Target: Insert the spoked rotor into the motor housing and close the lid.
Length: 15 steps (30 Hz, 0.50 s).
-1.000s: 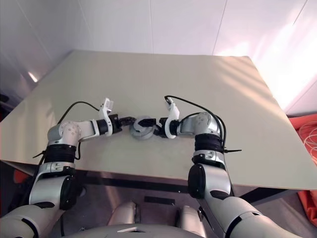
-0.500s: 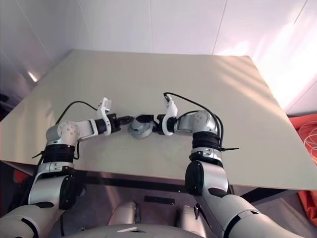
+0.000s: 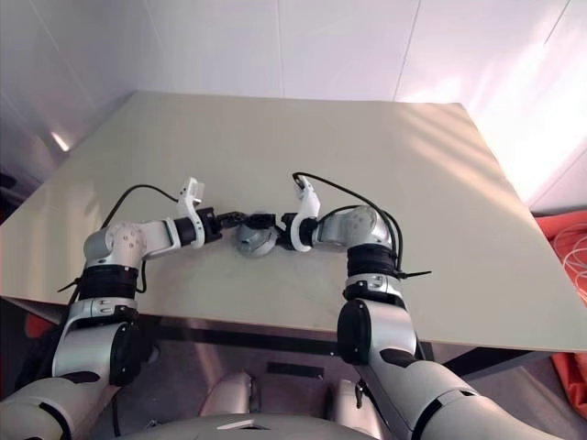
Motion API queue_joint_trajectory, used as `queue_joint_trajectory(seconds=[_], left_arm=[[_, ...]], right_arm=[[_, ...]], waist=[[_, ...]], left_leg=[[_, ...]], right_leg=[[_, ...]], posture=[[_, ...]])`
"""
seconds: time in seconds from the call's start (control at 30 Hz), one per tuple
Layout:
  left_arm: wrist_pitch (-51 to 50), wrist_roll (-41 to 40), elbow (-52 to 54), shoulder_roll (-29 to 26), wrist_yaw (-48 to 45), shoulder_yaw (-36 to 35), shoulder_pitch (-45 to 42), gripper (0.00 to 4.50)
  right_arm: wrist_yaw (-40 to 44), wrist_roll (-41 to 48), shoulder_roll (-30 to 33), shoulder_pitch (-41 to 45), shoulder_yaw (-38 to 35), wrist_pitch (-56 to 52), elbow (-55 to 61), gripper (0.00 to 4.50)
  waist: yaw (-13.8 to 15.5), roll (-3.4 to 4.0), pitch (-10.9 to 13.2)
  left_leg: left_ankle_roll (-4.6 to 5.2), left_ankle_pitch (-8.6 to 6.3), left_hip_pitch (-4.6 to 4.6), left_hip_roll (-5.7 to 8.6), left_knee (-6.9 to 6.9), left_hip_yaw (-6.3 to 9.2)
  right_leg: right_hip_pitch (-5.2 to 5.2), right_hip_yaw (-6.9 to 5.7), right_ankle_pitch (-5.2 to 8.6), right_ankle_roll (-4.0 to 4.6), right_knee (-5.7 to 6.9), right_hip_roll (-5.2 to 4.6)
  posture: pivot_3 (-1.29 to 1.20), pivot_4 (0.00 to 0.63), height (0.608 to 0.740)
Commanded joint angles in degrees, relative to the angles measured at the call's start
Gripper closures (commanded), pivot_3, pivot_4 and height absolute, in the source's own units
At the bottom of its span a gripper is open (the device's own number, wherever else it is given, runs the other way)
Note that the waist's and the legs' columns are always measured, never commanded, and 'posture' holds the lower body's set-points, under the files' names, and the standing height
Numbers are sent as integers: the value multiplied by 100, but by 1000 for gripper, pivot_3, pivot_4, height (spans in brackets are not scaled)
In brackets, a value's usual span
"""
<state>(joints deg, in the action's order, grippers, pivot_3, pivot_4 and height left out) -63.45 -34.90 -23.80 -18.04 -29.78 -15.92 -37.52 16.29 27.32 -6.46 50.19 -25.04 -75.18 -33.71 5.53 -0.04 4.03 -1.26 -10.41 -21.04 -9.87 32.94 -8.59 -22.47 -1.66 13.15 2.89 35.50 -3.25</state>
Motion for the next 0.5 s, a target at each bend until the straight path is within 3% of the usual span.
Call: queue_joint_trajectory(seconds=[0.03, 0.1, 0.13, 0.5], left_arm=[[47, -42, 53, -11, -62, 6, -116, 4500], [55, -41, 56, -10, -61, 1, -115, 4500], [58, -40, 56, -9, -61, -1, -115, 4500], [188, -11, 71, 11, -96, -3, -109, 4500]], right_arm=[[46, 230, -118, 276, 86, 133, 13, 1618], [57, 230, -87, 285, 105, 175, -23, 2317], [56, 233, -73, 292, 107, 200, -48, 2431], [-26, 345, 26, 399, -19, 326, -256, 2453]], waist=[[-1, 0, 0], [1, 0, 0], [8, 0, 0], [5, 0, 0]], left_leg=[[0, 0, 0, 0, 0, 0], [0, 0, -2, 0, 0, 0], [0, 0, 0, 0, 0, 0], [0, 0, -1, 1, 0, 0]], right_leg=[[0, 0, 0, 0, 0, 0], [-2, 0, 0, 0, 0, 0], [-1, 0, 0, 0, 0, 0], [1, 0, 0, 0, 1, -1]], posture=[[0, 0, 740], [0, 0, 740], [0, 0, 740], [0, 0, 740]])
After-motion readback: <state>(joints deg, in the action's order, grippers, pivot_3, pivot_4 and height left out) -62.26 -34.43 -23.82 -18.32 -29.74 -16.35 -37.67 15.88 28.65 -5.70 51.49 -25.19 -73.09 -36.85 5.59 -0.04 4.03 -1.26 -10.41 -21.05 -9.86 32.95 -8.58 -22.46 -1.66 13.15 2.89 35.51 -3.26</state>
